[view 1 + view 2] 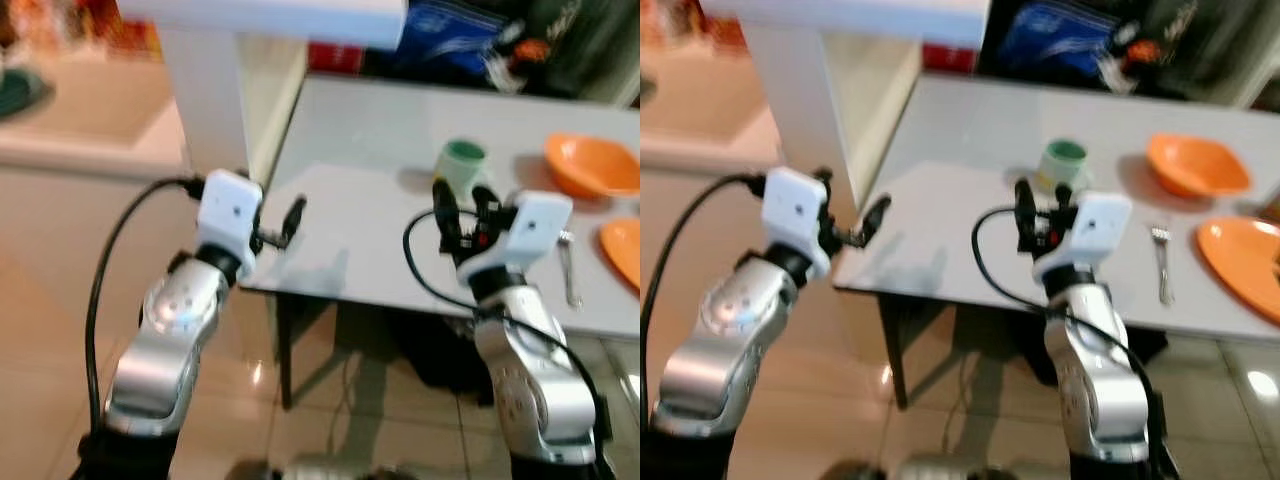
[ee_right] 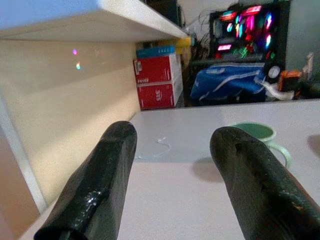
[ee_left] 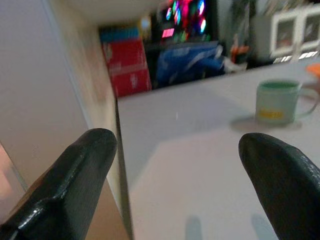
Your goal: Setting the table
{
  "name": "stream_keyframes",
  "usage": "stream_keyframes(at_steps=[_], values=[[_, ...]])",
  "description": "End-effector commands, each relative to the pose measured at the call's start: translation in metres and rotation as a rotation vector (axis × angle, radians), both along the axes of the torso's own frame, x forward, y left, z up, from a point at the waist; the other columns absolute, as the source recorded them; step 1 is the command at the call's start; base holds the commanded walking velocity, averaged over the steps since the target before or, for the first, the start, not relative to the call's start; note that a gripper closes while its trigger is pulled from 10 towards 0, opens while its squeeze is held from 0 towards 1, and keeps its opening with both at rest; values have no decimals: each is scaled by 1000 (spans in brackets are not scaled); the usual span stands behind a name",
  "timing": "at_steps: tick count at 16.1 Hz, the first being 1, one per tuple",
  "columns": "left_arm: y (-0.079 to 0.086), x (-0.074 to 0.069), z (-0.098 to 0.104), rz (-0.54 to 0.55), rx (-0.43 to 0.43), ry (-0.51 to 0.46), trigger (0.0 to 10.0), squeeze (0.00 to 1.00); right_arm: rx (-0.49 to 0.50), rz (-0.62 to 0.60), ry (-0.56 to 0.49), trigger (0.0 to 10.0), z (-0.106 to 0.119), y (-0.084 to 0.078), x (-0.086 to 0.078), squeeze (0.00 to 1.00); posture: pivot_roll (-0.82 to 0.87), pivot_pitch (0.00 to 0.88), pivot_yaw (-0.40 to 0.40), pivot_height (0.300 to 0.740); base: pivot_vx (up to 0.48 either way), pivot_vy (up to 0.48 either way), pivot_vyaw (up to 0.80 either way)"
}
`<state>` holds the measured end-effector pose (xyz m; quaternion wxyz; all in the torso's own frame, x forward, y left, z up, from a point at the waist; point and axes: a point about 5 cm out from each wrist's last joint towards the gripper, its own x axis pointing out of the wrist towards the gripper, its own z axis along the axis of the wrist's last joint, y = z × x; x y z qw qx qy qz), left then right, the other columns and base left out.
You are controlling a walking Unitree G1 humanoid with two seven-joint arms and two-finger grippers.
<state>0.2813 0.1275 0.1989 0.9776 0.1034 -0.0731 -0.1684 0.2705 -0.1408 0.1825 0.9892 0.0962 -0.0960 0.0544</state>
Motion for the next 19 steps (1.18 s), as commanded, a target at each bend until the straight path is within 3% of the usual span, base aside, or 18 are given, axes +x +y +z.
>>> stream_keyframes(at_steps=[1,6,19], values=[[9,-1,-4,57,12,8,10000,0,-28,50,33,10000,-1,9,9,0,122,0,-69,740,0,480,0],[11,0,-6,83,1,7,10000,0,-116,64,93,10000,-10,17,18,0,130,0,-78,740,0,480,0],[16,3,-1,128,8,-25,10000,0,-65,69,72,10000,-5,16,21,0,122,2,-73,740,0,480,0]])
